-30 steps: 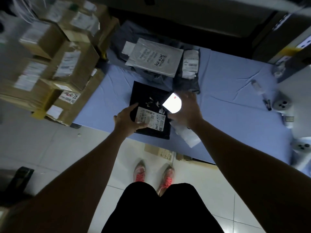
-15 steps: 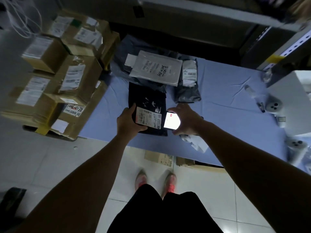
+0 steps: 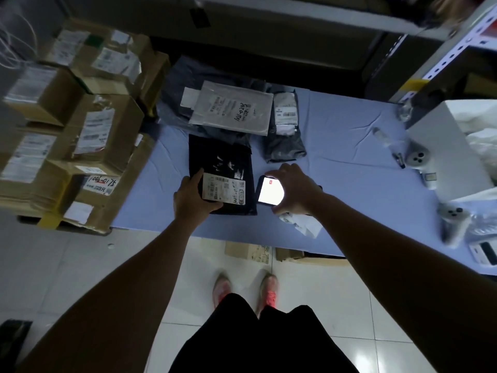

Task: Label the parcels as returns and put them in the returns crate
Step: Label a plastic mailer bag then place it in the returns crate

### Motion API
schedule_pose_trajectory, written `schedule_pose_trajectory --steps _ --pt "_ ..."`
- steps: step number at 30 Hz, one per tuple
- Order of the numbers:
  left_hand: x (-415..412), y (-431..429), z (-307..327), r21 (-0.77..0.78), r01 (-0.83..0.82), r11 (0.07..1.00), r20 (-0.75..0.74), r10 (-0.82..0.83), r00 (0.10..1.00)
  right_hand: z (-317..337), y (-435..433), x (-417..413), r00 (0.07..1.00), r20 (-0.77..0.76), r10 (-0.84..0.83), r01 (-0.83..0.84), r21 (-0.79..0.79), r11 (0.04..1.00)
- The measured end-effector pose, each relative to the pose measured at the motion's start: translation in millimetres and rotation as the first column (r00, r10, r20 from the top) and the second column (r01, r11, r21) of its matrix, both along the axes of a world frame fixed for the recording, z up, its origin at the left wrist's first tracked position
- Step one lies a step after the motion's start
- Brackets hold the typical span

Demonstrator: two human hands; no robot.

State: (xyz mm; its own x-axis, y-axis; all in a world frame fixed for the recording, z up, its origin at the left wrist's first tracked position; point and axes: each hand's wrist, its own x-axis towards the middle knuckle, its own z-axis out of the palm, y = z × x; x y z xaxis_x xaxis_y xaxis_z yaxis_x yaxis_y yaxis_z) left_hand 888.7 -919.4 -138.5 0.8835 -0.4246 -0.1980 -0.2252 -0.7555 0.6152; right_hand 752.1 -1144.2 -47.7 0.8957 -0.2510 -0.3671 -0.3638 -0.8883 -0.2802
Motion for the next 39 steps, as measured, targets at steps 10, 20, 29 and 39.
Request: schedule_pose_trajectory --steps 10,20,29,39 --pt "-34 -47 6 0.191 -0.004 0.982 -0.004 0.005 1.0 -30 -72 -26 0.779 0.16 -0.606 0.603 0.068 0.794" --pt "-95 -140 0 -0.096 0.246 0.965 -0.191 -0.26 0.946 -79 -104 -50 0.777 0.026 -0.628 0.625 0.075 0.777" --pt "-101 -158 -12 -0.164 0.104 0.981 -0.183 -0.134 0.974 -91 -125 -49 0.841 -0.056 -0.538 0.538 -0.011 0.843" --pt "-101 -172 -5 -0.186 0.049 0.981 -0.219 -0.09 0.972 -63 -123 -14 0.93 -0.071 -0.36 0.35 0.47 0.81"
